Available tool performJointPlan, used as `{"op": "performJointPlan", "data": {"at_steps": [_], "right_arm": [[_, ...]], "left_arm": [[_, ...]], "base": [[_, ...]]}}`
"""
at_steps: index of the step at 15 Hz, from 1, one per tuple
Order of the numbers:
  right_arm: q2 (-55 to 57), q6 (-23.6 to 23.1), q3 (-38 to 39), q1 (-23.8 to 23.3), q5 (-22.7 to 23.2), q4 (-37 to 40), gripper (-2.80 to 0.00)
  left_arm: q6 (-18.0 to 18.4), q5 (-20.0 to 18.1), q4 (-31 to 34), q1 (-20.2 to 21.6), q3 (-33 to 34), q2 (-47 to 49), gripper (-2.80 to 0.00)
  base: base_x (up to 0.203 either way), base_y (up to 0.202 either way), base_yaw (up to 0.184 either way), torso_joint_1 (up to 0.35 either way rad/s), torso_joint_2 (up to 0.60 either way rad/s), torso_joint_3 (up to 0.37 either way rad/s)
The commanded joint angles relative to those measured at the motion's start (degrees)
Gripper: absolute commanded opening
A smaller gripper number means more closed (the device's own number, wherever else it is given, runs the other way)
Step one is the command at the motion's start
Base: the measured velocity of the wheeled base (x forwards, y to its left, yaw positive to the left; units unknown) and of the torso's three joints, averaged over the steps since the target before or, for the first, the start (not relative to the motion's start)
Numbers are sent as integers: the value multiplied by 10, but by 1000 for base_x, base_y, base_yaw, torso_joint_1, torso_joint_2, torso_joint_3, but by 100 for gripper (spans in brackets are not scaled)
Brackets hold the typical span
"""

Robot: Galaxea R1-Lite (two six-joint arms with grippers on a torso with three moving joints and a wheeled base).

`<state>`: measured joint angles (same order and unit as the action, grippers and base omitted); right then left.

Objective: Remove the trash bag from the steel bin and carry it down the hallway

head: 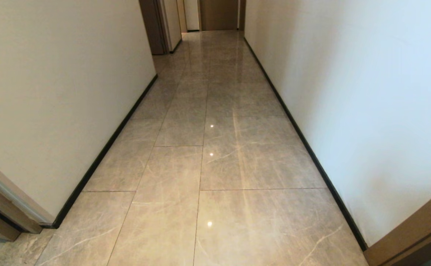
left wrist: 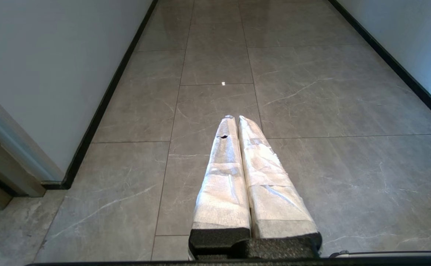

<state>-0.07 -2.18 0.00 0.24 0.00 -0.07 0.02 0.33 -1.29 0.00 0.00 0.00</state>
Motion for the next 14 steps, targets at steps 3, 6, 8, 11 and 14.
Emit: {"op": "performJointPlan", "data": {"at_steps": [3,6,8,11,14], "right_arm": [[1,0,0,0,0,0,-280],[1,0,0,0,0,0,-280],[1,0,0,0,0,0,-280],[1,0,0,0,0,0,-280],[1,0,0,0,0,0,-280]], "left_arm": [[0,0,0,0,7,0,-280],[0,0,0,0,7,0,-280],[0,0,0,0,7,0,-280],[0,0,0,0,7,0,-280],[0,0,0,0,7,0,-280]], "base": [[0,0,0,0,0,0],[0,0,0,0,0,0],[0,0,0,0,0,0],[0,0,0,0,0,0],[0,0,0,0,0,0]]}}
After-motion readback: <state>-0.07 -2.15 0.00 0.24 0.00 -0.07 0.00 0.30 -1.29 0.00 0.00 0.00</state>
